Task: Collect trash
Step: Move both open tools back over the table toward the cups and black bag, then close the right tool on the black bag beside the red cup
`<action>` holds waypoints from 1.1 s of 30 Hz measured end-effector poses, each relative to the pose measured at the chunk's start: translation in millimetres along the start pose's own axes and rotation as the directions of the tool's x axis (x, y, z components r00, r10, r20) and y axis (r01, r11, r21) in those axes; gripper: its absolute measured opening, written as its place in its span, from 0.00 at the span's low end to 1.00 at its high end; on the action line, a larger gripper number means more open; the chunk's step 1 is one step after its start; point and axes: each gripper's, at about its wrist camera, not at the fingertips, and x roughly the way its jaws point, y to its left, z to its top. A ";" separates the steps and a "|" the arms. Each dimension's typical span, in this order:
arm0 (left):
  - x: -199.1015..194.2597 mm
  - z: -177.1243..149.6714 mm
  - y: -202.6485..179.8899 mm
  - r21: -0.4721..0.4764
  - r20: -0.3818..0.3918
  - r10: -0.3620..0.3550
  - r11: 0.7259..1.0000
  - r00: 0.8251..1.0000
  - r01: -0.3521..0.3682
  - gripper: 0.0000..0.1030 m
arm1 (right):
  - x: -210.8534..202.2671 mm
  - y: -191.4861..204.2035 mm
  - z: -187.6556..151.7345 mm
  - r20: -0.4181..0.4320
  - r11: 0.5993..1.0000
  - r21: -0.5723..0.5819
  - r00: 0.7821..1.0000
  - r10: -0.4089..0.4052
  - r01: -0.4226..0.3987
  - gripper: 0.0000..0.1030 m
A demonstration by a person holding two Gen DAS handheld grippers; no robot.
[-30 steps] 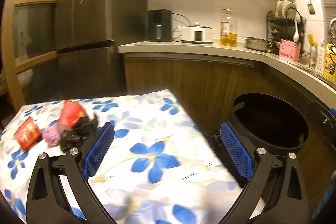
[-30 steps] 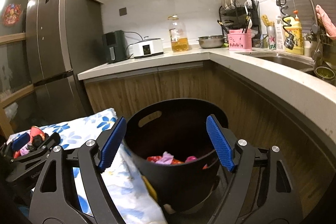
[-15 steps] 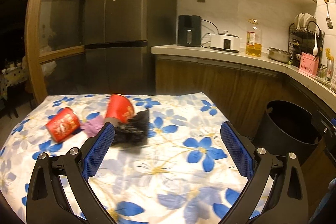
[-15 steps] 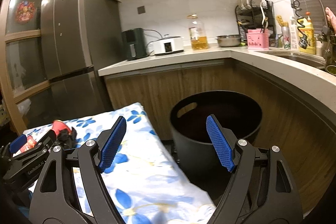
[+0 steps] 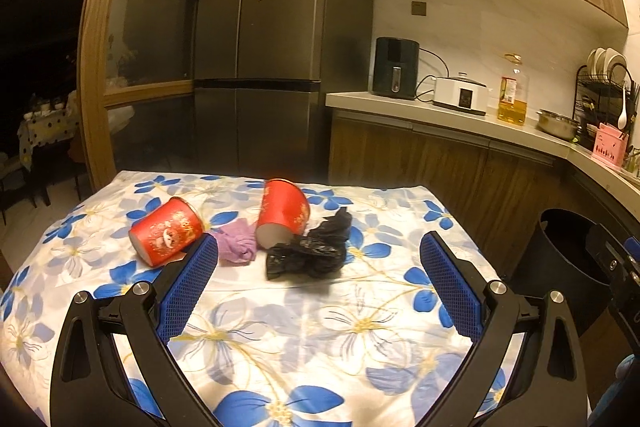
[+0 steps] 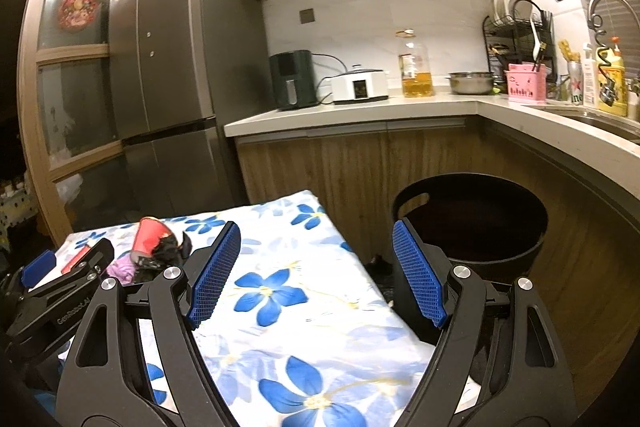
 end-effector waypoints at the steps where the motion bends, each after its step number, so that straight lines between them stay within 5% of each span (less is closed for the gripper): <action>1: 0.0 -0.3 2.4 -0.004 0.000 0.003 1.000 1.000 -0.003 0.94 | 0.8 2.5 -0.4 -0.002 1.000 -0.004 1.000 0.005 -0.005 0.75; 11: 5.9 -7.2 35.1 -0.023 0.001 0.066 0.998 0.998 -0.066 0.94 | 19.5 37.8 -10.2 -0.039 0.997 -0.021 0.996 0.076 -0.077 0.75; 23: 32.8 -14.9 91.9 -0.073 -0.026 0.158 0.984 0.987 -0.160 0.94 | 82.2 118.6 -37.3 -0.138 0.973 -0.060 0.967 0.213 -0.223 0.75; 33: 60.5 -11.2 109.4 -0.086 -0.035 0.142 0.986 0.989 -0.144 0.94 | 140.4 153.1 -44.5 -0.208 0.968 -0.036 0.950 0.234 -0.247 0.68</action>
